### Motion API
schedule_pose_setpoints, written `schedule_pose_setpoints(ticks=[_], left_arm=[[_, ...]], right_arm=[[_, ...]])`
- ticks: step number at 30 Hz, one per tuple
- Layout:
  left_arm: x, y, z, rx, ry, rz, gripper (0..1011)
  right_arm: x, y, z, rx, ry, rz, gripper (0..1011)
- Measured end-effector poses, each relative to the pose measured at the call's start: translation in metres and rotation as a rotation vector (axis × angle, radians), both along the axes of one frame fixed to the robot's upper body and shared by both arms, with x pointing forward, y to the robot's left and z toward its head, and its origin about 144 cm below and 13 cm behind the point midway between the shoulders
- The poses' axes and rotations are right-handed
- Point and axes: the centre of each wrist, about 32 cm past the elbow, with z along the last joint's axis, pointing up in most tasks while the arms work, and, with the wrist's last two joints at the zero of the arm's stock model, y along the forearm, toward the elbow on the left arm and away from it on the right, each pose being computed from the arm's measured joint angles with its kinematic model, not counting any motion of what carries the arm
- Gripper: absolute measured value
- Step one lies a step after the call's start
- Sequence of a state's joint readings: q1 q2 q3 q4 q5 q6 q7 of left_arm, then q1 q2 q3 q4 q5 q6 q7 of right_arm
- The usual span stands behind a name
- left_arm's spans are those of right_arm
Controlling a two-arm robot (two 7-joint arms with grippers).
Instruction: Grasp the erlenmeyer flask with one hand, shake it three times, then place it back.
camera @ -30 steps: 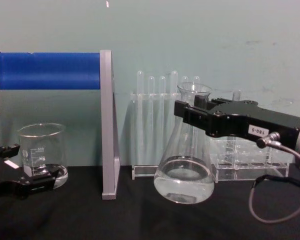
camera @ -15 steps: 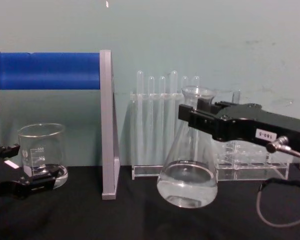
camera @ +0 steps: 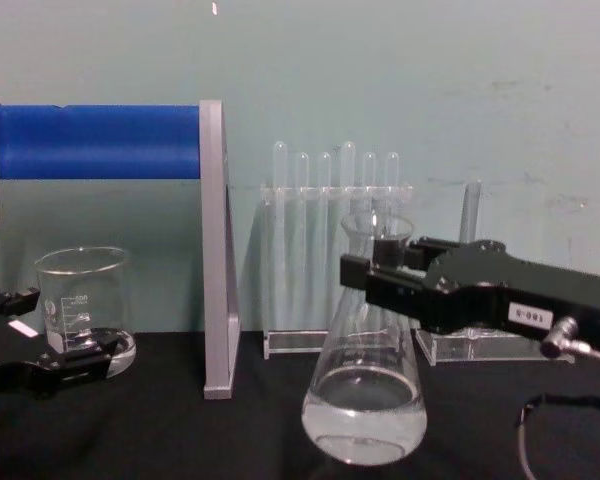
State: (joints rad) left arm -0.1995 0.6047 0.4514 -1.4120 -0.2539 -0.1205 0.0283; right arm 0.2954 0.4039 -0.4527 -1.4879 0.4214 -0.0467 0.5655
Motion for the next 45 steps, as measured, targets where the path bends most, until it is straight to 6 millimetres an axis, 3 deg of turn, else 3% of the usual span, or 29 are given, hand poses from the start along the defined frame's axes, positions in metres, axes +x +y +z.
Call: schedule_pose_setpoints(ticks=[21, 45], left_arm=[[0.0, 0.0, 0.0, 0.0, 0.0, 0.0, 1001], [0.0, 0.0, 0.0, 0.0, 0.0, 0.0, 1001]], right_arm=[[0.008, -0.009, -0.021, -0.038, 0.035, 0.134, 453], [0.011, -0.01, -0.031, -0.054, 0.06, 0.145, 453]])
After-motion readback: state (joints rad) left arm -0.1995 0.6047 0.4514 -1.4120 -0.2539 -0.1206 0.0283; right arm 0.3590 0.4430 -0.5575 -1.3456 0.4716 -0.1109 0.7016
